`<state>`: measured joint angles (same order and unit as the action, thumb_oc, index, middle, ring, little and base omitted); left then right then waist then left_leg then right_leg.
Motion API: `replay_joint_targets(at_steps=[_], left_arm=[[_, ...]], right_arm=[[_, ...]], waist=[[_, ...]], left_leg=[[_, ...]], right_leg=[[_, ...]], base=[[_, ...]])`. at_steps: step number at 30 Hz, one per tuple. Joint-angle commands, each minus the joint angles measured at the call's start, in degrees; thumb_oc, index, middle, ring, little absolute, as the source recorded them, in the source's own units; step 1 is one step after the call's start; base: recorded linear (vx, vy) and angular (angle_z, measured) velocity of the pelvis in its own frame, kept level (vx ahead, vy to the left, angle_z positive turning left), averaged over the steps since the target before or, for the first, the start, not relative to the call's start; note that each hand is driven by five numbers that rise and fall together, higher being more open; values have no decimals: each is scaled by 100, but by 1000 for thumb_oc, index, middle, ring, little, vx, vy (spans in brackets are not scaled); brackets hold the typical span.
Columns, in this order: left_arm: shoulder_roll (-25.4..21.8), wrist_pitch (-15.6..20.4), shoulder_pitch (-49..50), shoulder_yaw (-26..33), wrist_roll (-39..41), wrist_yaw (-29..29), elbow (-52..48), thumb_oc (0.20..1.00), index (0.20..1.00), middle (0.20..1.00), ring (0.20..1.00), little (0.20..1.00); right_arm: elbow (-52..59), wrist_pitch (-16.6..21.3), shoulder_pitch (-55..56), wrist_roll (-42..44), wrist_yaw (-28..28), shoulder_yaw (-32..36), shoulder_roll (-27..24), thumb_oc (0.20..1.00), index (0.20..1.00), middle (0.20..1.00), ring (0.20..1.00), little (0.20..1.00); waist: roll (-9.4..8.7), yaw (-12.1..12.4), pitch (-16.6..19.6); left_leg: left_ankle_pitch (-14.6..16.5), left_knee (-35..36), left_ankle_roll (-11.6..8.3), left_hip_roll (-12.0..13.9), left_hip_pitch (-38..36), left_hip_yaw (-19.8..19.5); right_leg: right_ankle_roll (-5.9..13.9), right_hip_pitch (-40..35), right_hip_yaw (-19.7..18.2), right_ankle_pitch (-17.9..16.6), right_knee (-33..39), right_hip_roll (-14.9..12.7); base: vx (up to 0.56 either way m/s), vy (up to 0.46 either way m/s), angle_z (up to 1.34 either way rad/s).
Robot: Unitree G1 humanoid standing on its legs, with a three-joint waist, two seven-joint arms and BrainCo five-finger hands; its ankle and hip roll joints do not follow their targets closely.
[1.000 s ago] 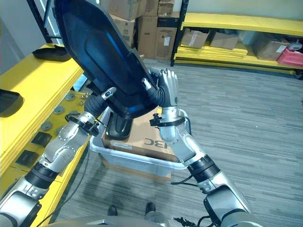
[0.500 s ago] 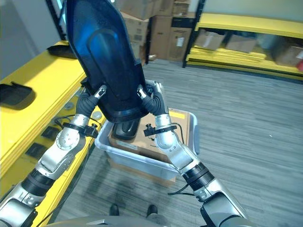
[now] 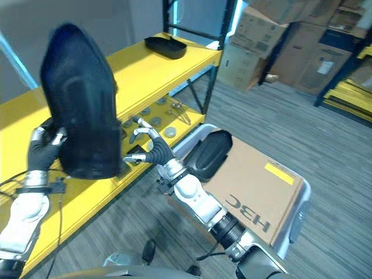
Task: Move parts from the plastic box to the shelf.
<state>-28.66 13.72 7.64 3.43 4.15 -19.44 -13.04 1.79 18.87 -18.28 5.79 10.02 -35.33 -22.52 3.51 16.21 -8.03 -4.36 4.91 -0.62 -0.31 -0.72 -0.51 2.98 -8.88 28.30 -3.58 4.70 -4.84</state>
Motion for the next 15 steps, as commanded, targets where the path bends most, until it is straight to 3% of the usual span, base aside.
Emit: replay_joint_targets(at_steps=[1,2,3,4,6,9,13,15], left_arm=[[-371,1113,-470,212,-42,168,-62,200,200,200,200,200],[-371,1190,-456,234,-20,216,-58,200,200,200,200,200],[-377,1316,-537,195,-31,231,-2,200,200,200,200,200],[-397,1389,-624,144,-29,181,48,200,200,200,200,200],[-437,1437,-722,59,-131,44,114,200,200,200,200,200],[-527,1478,-783,-75,-124,-123,133,200,200,200,200,200],[-629,1651,-817,-124,153,-71,73,200,200,200,200,200],[-653,1798,-975,-183,340,-4,14,200,200,200,200,200]], right_arm=[[760,296,-90,-5,33,285,94,1000,1000,1000,1000,1000],[768,272,-50,-24,71,311,87,1000,1000,1000,1000,1000],[725,283,17,-35,174,346,92,1000,1000,1000,1000,1000],[668,343,65,-20,213,356,68,1000,1000,1000,1000,1000],[580,463,116,47,218,326,38,1000,1000,1000,1000,1000],[267,805,259,86,265,315,8,1000,1000,1000,1000,1000],[16,897,295,-98,618,359,39,1000,1000,1000,1000,1000],[-160,897,308,-187,791,392,101,1000,1000,1000,1000,1000]], waist=[[-204,-204,-155],[-201,-273,-189],[-209,-446,-230],[-229,-567,-229],[-248,-650,-197],[-212,-606,-107],[-206,-474,19],[-210,-435,23]], left_leg=[[-45,-72,-482,673,-104,1318],[-80,-81,-487,757,-146,1603],[-126,-154,-479,955,-218,2313],[-151,-175,-480,1049,-279,2725],[-202,-118,-506,1077,-306,2973],[-252,-71,-540,997,-164,2852],[-29,-54,-297,696,-111,2619],[120,-32,-108,466,-98,2525]], right_leg=[[67,-332,325,861,-565,-245],[90,-339,461,856,-643,-298],[139,-352,772,772,-735,-406],[179,-386,949,710,-749,-459],[226,-433,1025,658,-702,-468],[285,-537,993,715,-735,-517],[362,-676,954,708,-857,-737],[515,-647,1027,452,-1281,-1057]], base=[[9,52,152],[-23,128,174],[-74,178,189],[-62,172,176],[13,162,188],[112,244,93],[81,197,4],[117,304,15]])
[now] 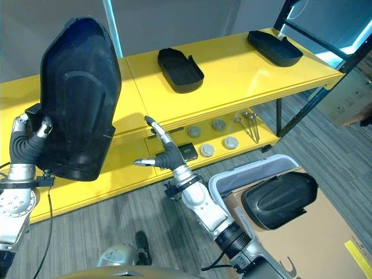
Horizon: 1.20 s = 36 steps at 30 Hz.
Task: Move parts from the plastic box to the shelf.
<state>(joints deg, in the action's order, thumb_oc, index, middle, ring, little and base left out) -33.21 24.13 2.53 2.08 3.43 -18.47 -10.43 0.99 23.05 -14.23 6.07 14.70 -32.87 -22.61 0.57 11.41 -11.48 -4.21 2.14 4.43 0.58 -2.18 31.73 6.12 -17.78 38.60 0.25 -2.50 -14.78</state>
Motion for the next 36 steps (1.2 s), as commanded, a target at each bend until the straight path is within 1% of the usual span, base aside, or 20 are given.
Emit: replay_joint_targets(at_steps=[1,2,3,4,5,6,7,12,15,18,20,21,22,24,27,30,32,34,35,36], left_arm=[[-195,745,-596,-136,458,-122,-258,200,200,200,200,200],[-178,745,-812,-332,451,-133,-207,200,200,200,200,200],[-157,837,-1147,-654,478,-116,-40,200,200,200,200,200],[-118,847,-1350,-833,494,-163,49,200,200,200,200,200],[-81,835,-1531,-967,528,-192,115,200,200,200,200,200],[-38,849,-1602,-1044,624,-116,133,200,200,200,200,200],[90,816,-1612,-1126,572,-93,191,200,200,200,200,200],[346,756,-1181,-974,590,177,94,200,200,200,200,200],[406,733,-1003,-855,689,323,67,200,200,200,200,200],[443,695,-810,-725,834,547,50,200,200,200,200,200],[472,698,-696,-679,871,623,51,200,200,200,200,200],[501,663,-608,-638,866,633,43,200,200,200,200,200],[517,640,-536,-608,873,623,56,200,200,200,200,200],[525,562,-491,-556,975,628,97,200,200,200,200,200],[481,391,-541,-569,894,494,221,200,200,200,200,200],[461,270,-631,-596,921,372,327,200,200,200,200,200],[411,133,-764,-602,930,128,446,200,200,200,200,200],[386,-79,-1031,-625,959,-325,658,200,200,200,200,200],[387,-79,-1037,-630,956,-330,662,200,200,200,200,200],[384,-162,-1209,-651,980,-494,822,200,200,200,200,200]], right_arm=[[-160,453,-78,-215,378,178,146,1000,1000,1000,1000,1000],[-224,362,-62,-170,481,193,143,1000,1000,1000,1000,1000],[-240,285,67,-181,729,268,32,1000,1000,1000,1000,1000],[-217,277,201,-197,678,373,-59,1000,1000,1000,1000,1000],[-193,285,332,-244,614,492,-159,1000,1000,1000,1000,1000],[-187,308,434,-235,606,591,-213,1000,1000,1000,1000,1000],[-288,391,532,-170,336,776,-258,1000,1000,1000,1000,1000],[-379,299,579,-65,-85,866,-312,1000,1000,1000,1000,1000],[-461,211,595,-71,-70,853,-355,1000,1000,1000,1000,1000],[-566,63,745,-230,55,968,-366,1000,1000,1000,1000,1000],[-641,-76,838,-244,146,1026,-379,1000,1000,1000,1000,1000],[-769,-183,911,-213,289,1075,-357,1000,1000,1000,1000,1000],[-954,-188,1003,-165,353,1144,-321,1000,1000,1000,1000,1000],[-1200,-267,1135,-127,486,1267,-271,1000,1000,1000,1000,1000],[-1507,-354,1410,-51,622,1502,-188,1000,1000,1000,1000,1000],[-1737,-332,1573,-40,619,1606,-122,1000,1000,1000,1000,1000],[-1902,-282,1731,-169,546,1670,-68,1000,1000,1000,1000,1000],[-1958,-278,1900,-271,355,1634,-66,1000,1000,1000,1000,1000],[-1957,-279,1900,-270,354,1637,-66,1000,1000,1000,1000,1000],[-1959,-336,1974,-357,338,1595,-87,1000,1000,1000,1000,1000]], waist=[[85,-41,330],[86,-262,247],[127,-620,147],[122,-847,138],[103,-1067,133],[95,-1213,129],[30,-1304,199],[-72,-1197,254],[-68,-1161,230],[-92,-1191,187],[-99,-1236,192],[-96,-1265,199],[-85,-1297,200],[-52,-1350,198],[23,-1486,195],[56,-1567,196],[75,-1659,186],[80,-1780,170],[80,-1777,168],[70,-1844,167]], left_leg=[[207,261,-520,246,4,-833],[283,282,-443,121,-45,-1136],[170,286,-376,58,27,-1662],[165,286,-376,-23,57,-1967],[202,286,-372,-133,69,-2251],[256,286,-331,-211,54,-2477],[294,286,-348,-275,119,-2659],[338,286,-374,-334,61,-2745],[384,235,-335,-392,50,-2786],[479,78,-358,-323,23,-2706],[494,45,-429,-196,-16,-2675],[439,98,-514,-53,-55,-2659],[353,155,-624,94,-61,-2664],[333,185,-684,170,-65,-2689],[359,257,-686,222,-119,-2498],[395,286,-666,208,-165,-2442],[464,286,-639,178,-208,-2401],[524,286,-605,153,-230,-2365],[524,286,-604,153,-231,-2364],[549,286,-595,134,-229,-2343]], right_leg=[[276,401,-193,-57,-903,-185],[289,753,-845,44,-1223,-8],[-2,1218,-1627,370,-1032,737],[-76,1430,-2056,393,-798,1037],[-123,1589,-2517,282,-465,1258],[-122,1695,-2898,190,-336,1369],[-195,1629,-3185,80,-5,1482],[-281,1355,-3235,-2,419,1525],[-323,1336,-3240,59,375,1514],[-329,1324,-3173,112,275,1428],[-327,1302,-3173,124,265,1373],[-316,1267,-3194,120,284,1325],[-292,1206,-3235,120,321,1272],[-261,1140,-3320,139,357,1209],[-194,1118,-3276,157,349,1132],[-148,1125,-3264,119,373,1085],[-89,1167,-3299,58,406,1040],[-52,1199,-3333,22,447,1012],[-51,1198,-3334,21,448,1011],[-37,1216,-3361,11,473,1012]], base=[[194,321,31],[174,162,52],[144,52,129],[110,-30,300],[110,-26,345],[107,-127,328],[69,-134,186],[75,-139,37],[36,-51,-4],[45,23,-1],[70,97,9],[117,206,17],[159,294,17],[129,230,-8],[91,159,-4],[81,105,-24],[81,86,-22],[79,55,-9],[50,20,-14],[32,9,-12]])
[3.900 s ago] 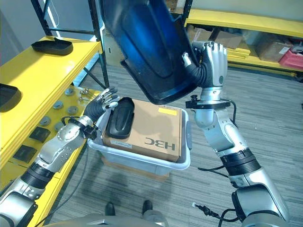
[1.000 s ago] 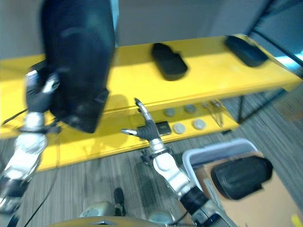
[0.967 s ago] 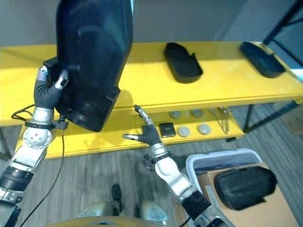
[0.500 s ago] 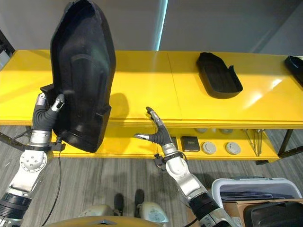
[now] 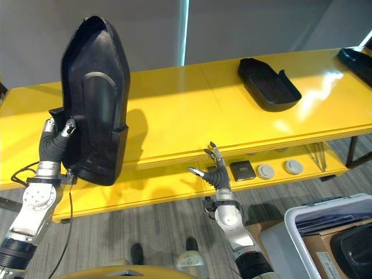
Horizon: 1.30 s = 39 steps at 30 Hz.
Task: Move parts from the plastic box to the shelf.
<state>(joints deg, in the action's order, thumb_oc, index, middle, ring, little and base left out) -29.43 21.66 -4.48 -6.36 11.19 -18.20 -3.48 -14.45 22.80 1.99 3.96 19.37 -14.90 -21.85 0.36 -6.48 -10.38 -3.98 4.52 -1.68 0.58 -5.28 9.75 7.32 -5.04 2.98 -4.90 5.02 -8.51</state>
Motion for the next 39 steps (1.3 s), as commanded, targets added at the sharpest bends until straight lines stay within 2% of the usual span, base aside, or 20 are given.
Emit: replay_joint_targets(at_steps=[1,3,4,5,6,7,12,18,20,21,22,29,32,33,35,37,39], left_arm=[[12,65,-561,194,225,-568,177,200,200,200,200,200],[68,-40,-779,160,200,-768,369,200,200,200,200,200],[85,-68,-862,150,213,-834,433,200,200,200,200,200],[133,-152,-1065,112,236,-1017,637,200,200,200,200,200],[135,-148,-1072,107,236,-1019,644,200,200,200,200,200],[161,-221,-1181,92,254,-1133,748,200,200,200,200,200],[276,-462,-1558,74,686,-1464,1258,200,200,200,200,200],[392,-851,-1838,32,837,-1605,1701,200,200,200,200,200],[434,-978,-1963,-5,1008,-1629,1932,200,200,200,200,200],[434,-978,-1964,-5,1008,-1629,1933,200,200,200,200,200],[434,-1141,-2166,-98,1056,-1647,2222,200,200,200,200,200],[225,-1352,-2734,-278,891,-2045,2874,200,200,200,200,200],[13,-1375,-3303,-355,951,-2151,3326,200,200,200,200,200],[2,-1375,-3323,-362,956,-2152,3336,200,200,200,200,200],[-133,-1470,-3711,-472,1053,-2132,3642,200,200,200,200,200],[-173,-1497,-3797,-505,1092,-2085,3733,200,200,200,200,200],[-276,-1630,-4019,-582,1185,-1896,3954,200,200,200,200,200]], right_arm=[[-430,-332,376,-167,-108,-215,-166,1000,1000,1000,1000,1000],[-483,-336,460,-251,99,-244,-172,1000,1000,1000,1000,1000],[-516,-243,494,-364,259,-245,-174,1000,1000,1000,1000,1000],[-515,-51,603,-491,659,-185,-180,1000,1000,1000,1000,1000],[-513,-52,605,-493,661,-182,-180,1000,1000,1000,1000,1000],[-500,54,683,-600,913,-89,-211,1000,1000,1000,1000,1000],[-440,212,1052,-671,636,282,-381,1000,1000,1000,1000,1000],[-726,-1,1270,-603,58,289,-434,1000,1000,1000,1000,1000],[-896,-313,1286,-508,-413,191,-464,1000,1000,1000,1000,1000],[-897,-313,1285,-507,-414,191,-464,1000,1000,1000,1000,1000],[-1291,-585,1180,-397,-608,-54,-424,1000,1000,1000,1000,1000],[-2117,-1066,632,-80,-599,-503,-450,1000,1000,1000,1000,1000],[-2641,-1396,132,194,-699,-780,-475,1000,1000,1000,1000,1000],[-2655,-1397,111,200,-692,-788,-473,1000,1000,1000,1000,1000],[-3037,-1428,-250,419,-750,-897,-491,1000,1000,1000,1000,1000],[-3095,-1463,-336,501,-793,-913,-505,1000,1000,1000,1000,1000],[-3255,-1401,-504,600,-837,-925,-530,1000,1000,1000,1000,1000]], waist=[[89,-76,56],[76,-166,45],[74,-208,37],[70,-318,15],[71,-314,14],[70,-391,-2],[66,-679,-84],[28,-803,-149],[15,-833,-215],[15,-833,-215],[15,-828,-314],[37,-765,-643],[88,-725,-983],[88,-723,-995],[141,-691,-1242],[156,-686,-1292],[198,-676,-1422]], left_leg=[[533,48,19,130,80,-131],[546,48,26,133,84,-80],[547,48,26,141,85,-58],[551,48,24,161,87,20],[551,48,24,162,87,22],[553,48,25,174,84,74],[585,48,25,211,-11,316],[599,48,40,228,-50,421],[610,48,45,206,-10,433],[610,48,45,206,-9,433],[605,48,45,181,51,420],[513,48,-28,203,307,348],[389,48,-102,248,582,313],[384,48,-103,250,594,311],[273,48,-155,298,784,266],[255,48,-166,307,821,258],[196,48,-202,334,910,246]], right_leg=[[-156,-52,192,524,-270,386],[-144,-30,151,508,-238,391],[-143,-21,127,504,-227,397],[-128,5,70,491,-208,409],[-128,5,68,491,-208,409],[-120,15,34,488,-198,417],[-94,-1,-120,494,-163,446],[-92,3,-172,521,-189,478],[-98,57,-181,533,-208,497],[-98,59,-181,534,-209,497],[-111,128,-176,525,-215,520],[-169,351,-153,523,-224,564],[-229,605,-205,512,-263,597],[-232,618,-206,514,-270,599],[-283,825,-209,523,-358,623],[-291,873,-206,530,-381,627],[-309,982,-195,539,-444,624]], base=[[50,11,-5],[39,2,-3],[0,0,0],[10,14,-4],[16,29,-10],[15,34,-22],[26,35,-19],[32,-28,-23],[0,-38,-2],[-11,-57,1],[-7,-52,1],[-72,-35,2],[-118,-31,1],[-128,-38,1],[-97,-27,0],[-41,-7,-1],[0,0,0]])
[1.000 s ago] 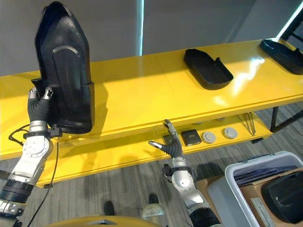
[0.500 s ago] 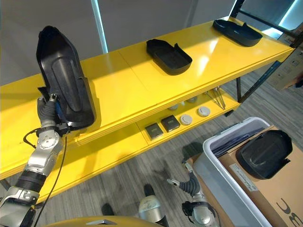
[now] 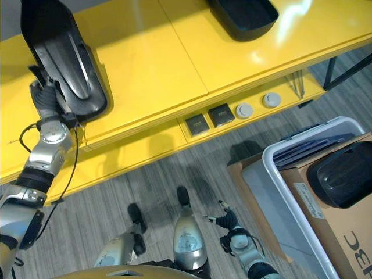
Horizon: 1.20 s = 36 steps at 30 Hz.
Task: Move parts from the plastic box to the shelf.
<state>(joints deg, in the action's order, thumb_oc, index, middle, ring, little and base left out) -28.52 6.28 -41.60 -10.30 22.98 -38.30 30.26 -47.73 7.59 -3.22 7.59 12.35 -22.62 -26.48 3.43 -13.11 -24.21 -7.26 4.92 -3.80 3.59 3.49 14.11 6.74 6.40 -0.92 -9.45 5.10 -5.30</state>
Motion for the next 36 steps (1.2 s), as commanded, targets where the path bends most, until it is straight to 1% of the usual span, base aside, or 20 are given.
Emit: replay_joint_targets(at_steps=[1,3,4,5,6,7,8,9,10,14,19,23,25,27,28,30,32,33,35,36], left_arm=[[-390,-128,-344,-209,42,149,620,200,200,200,200,200],[-443,-236,-456,-250,132,226,727,200,200,200,200,200],[-454,-417,-613,-283,296,268,863,200,200,200,200,200],[-454,-433,-629,-287,292,275,884,219,219,219,219,219],[-454,-497,-676,-309,345,331,940,438,438,438,438,438],[-446,-509,-727,-320,481,331,978,555,555,555,555,555],[-441,-539,-774,-323,546,301,1011,699,699,699,699,699],[-442,-546,-787,-325,558,297,1020,765,765,765,765,765],[-432,-629,-868,-344,697,268,1094,1000,1000,1000,1000,1000],[-399,-674,-1185,-425,1027,256,1383,1000,1000,1000,1000,1000],[-430,-1004,-1368,-562,1065,498,1482,1000,1000,1000,1000,1000],[-439,-1046,-1450,-853,963,1451,1276,1000,1000,1000,1000,1000],[-497,-1119,-1422,-923,870,1514,1126,1000,1000,1000,1000,1000],[-647,-1318,-1417,-983,763,1774,984,1000,1000,1000,1000,1000],[-791,-1362,-1412,-1047,639,1907,989,1000,1000,1000,1000,1000],[-854,-1367,-1420,-1063,643,1931,1010,1000,1000,1000,1000,1000],[-944,-1204,-1362,-912,1219,1954,1101,1000,1000,1000,1000,1000],[-906,-996,-1247,-739,1645,1938,1072,1000,1000,1000,1000,1000],[-777,-673,-996,-458,1875,1882,913,1000,1000,1000,1000,1000],[-698,-559,-915,-324,1825,1837,821,1000,1000,1000,1000,1000]], right_arm=[[72,116,-12,251,-152,-152,-80,1000,1000,1000,1000,1000],[83,82,-98,280,-159,-161,-102,1000,1000,1000,1000,1000],[113,-15,-219,339,-190,-185,-126,1000,1000,1000,1000,1000],[109,-15,-231,342,-191,-192,-127,1000,1000,1000,1000,1000],[104,-26,-259,358,-204,-212,-128,1000,1000,1000,1000,1000],[103,-49,-282,354,-230,-228,-125,1000,1000,1000,1000,1000],[106,-62,-300,344,-243,-243,-123,1000,1000,1000,1000,1000],[107,-67,-305,344,-245,-245,-123,1000,1000,1000,1000,1000],[110,-90,-327,372,-227,-286,-107,1000,1000,1000,1000,1000],[20,-107,-441,514,-196,-363,-84,1000,1000,1000,1000,1000],[105,-206,-434,453,-197,-380,-62,1000,1000,1000,1000,1000],[22,-198,-432,769,-151,-266,-36,1000,1000,1000,1000,1000],[14,-252,-417,650,-212,-188,-36,1000,1000,1000,1000,1000],[22,-316,-287,688,-200,-109,-51,1000,1000,1000,1000,1000],[-33,-296,-205,741,-212,-5,-71,1000,1000,1000,1000,1000],[-70,-292,-175,673,-276,36,-82,1000,1000,1000,1000,1000],[-121,-356,-55,559,-292,45,-86,1000,1000,1000,1000,1000],[-167,-383,30,496,-316,61,-52,1000,1000,1000,1000,1000],[-261,-403,181,367,-305,115,29,1000,1000,1000,1000,1000],[-404,-371,238,337,-319,143,69,1000,1000,1000,1000,1000]], waist=[[-103,-14,-64],[-85,-15,-132],[-56,-23,-219],[-53,-27,-229],[-47,-36,-256],[-45,-46,-279],[-44,-55,-296],[-43,-57,-301],[-41,-74,-326],[-50,-128,-416],[-66,-178,-452],[-25,-187,-432],[23,-184,-409],[95,-202,-340],[138,-205,-257],[159,-208,-203],[187,-212,-63],[168,-194,28],[142,-163,188],[128,-131,294]], left_leg=[[515,8,2,39,53,-192],[490,8,-18,55,101,-192],[456,8,-47,77,166,-184],[452,8,-49,80,171,-183],[443,8,-57,88,183,-175],[436,8,-63,93,193,-166],[434,8,-66,96,199,-156],[433,8,-67,97,201,-154],[431,8,-73,104,214,-138],[422,8,-88,128,251,-108],[426,8,-90,142,233,-96],[420,8,-91,145,170,-79],[422,8,-94,140,127,-80],[400,8,-119,135,28,-50],[390,8,-126,126,-39,-33],[384,8,-133,123,-74,-26],[371,8,-155,130,-173,12],[363,8,-166,143,-235,34],[359,8,-173,149,-335,67],[361,8,-174,155,-392,87]], right_leg=[[-254,-138,194,1000,-466,303],[-262,-72,202,1016,-503,298],[-279,10,219,1029,-538,288],[-281,20,219,1031,-545,288],[-285,45,220,1034,-560,285],[-288,66,222,1033,-570,280],[-290,83,224,1031,-576,275],[-291,88,225,1032,-579,274],[-293,112,227,1029,-582,267],[-287,184,206,1018,-602,260],[-281,202,184,994,-600,267],[-278,159,189,971,-593,248],[-277,110,203,981,-590,240],[-267,-14,230,983,-564,222],[-261,-114,251,989,-539,209],[-264,-179,257,991,-513,210],[-267,-364,277,1018,-460,209],[-265,-486,303,1033,-431,209],[-259,-670,346,1036,-371,210],[-261,-780,380,1044,-337,213]], base=[[0,0,0],[-17,3,-1],[-30,9,-2],[0,0,0],[0,0,0],[0,0,0],[0,0,0],[0,0,0],[0,0,0],[0,0,0],[0,0,0],[0,0,0],[40,25,4],[98,51,4],[75,35,3],[62,22,-2],[85,5,-2],[86,-28,-1],[72,-39,-3],[54,-35,-2]])
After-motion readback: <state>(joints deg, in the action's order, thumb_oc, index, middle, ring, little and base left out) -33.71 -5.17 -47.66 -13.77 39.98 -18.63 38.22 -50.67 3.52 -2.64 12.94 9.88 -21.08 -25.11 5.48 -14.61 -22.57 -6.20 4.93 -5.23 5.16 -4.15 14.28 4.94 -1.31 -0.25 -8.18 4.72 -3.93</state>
